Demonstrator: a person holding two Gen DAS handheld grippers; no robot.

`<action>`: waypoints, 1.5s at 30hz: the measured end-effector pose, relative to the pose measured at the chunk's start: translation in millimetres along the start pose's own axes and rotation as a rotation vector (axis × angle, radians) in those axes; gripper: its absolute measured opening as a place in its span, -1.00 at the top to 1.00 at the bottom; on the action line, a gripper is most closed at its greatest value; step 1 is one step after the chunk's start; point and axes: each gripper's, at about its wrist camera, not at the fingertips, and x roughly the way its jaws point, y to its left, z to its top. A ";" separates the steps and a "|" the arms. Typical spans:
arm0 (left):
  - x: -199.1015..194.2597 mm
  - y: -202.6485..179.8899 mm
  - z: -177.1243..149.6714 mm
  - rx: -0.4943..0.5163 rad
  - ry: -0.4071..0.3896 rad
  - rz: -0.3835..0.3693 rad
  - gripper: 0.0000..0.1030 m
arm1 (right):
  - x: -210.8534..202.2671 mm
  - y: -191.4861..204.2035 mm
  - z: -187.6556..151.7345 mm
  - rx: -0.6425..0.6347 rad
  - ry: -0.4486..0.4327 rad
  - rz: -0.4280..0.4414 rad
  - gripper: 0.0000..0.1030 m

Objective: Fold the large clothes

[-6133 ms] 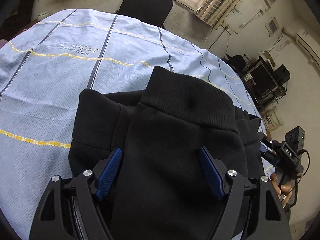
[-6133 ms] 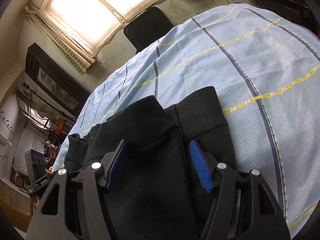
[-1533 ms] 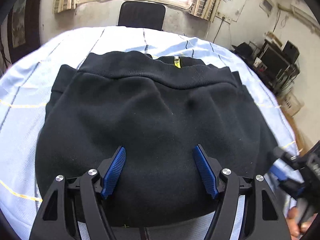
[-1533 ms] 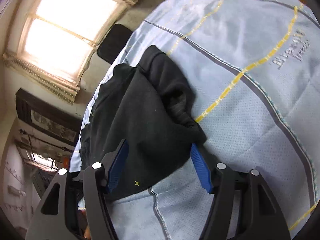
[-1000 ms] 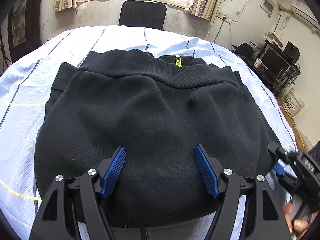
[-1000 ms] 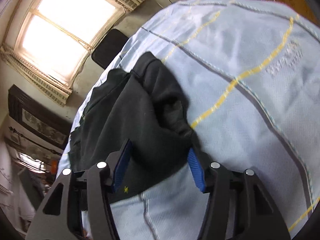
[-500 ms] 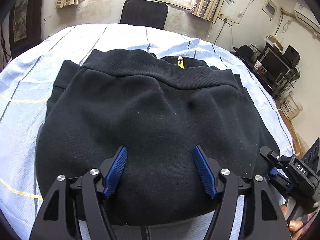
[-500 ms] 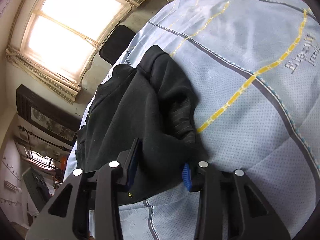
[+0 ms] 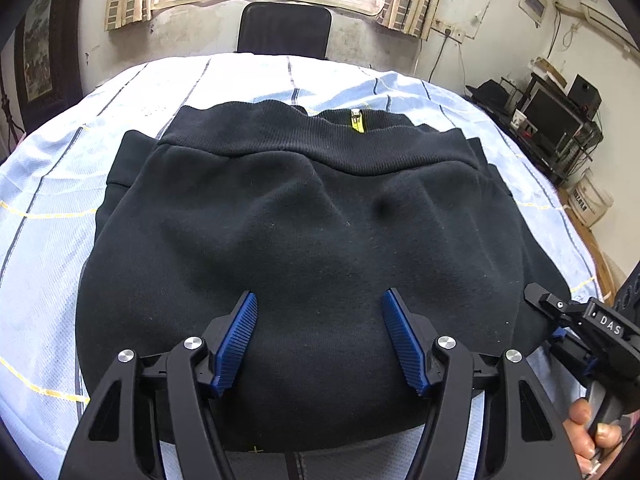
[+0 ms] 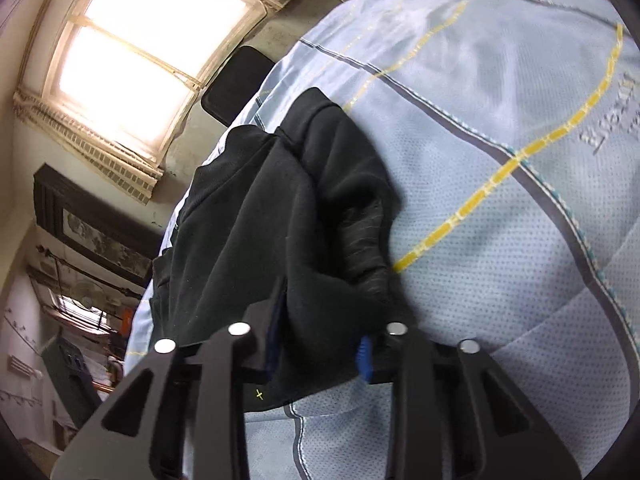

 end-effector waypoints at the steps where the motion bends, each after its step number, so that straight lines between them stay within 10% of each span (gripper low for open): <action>1: 0.5 -0.8 0.0 0.004 0.002 0.006 -0.29 | 0.2 0.0 -0.3 0.002 0.000 0.001 0.52; 8: 1.9 -0.8 -0.4 0.011 0.003 0.012 -0.29 | -2.3 11.1 -3.1 -0.065 -0.025 -0.030 0.65; 21: -39.3 82.6 33.5 -0.237 0.003 -0.216 -0.20 | -27.5 136.5 -26.4 -0.491 -0.192 -0.164 0.77; 32: -108.8 117.9 44.1 -0.300 -0.082 -0.523 -0.75 | -18.6 234.6 -104.9 -0.839 -0.248 -0.145 0.77; 40: -112.8 84.5 41.7 -0.214 -0.093 -0.516 -0.92 | -3.0 266.6 -159.6 -1.043 -0.236 -0.128 0.77; 42: -106.1 86.2 41.9 -0.213 -0.098 -0.481 -0.90 | -0.7 271.1 -171.6 -1.084 -0.223 -0.114 0.77; 45: -96.1 103.2 42.2 -0.228 -0.090 -0.461 -0.02 | 1.5 275.8 -189.0 -1.141 -0.200 -0.092 0.77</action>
